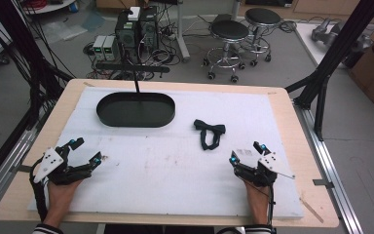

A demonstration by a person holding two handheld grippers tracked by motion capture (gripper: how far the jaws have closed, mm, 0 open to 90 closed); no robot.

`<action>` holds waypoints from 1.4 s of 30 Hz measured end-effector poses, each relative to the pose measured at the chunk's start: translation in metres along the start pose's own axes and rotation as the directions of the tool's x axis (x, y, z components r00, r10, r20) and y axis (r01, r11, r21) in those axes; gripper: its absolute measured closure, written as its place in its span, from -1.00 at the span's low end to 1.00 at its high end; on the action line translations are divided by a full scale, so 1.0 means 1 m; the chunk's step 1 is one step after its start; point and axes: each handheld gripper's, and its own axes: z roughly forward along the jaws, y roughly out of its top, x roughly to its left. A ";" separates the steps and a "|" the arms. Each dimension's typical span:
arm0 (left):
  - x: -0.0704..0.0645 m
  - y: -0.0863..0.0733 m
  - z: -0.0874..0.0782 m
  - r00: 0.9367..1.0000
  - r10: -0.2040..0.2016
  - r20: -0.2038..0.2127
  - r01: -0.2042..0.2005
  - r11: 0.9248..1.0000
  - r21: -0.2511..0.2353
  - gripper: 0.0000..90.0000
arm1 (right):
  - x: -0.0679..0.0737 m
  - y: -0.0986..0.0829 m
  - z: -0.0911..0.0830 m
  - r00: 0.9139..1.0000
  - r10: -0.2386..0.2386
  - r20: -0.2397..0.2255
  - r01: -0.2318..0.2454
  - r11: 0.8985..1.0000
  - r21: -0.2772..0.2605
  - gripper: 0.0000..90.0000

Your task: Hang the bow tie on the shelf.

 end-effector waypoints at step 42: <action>0.000 0.000 0.001 1.000 0.002 -0.001 -0.001 1.000 0.009 -0.64 | 0.023 0.074 0.088 1.000 0.018 0.001 -0.017 0.914 0.406 -0.76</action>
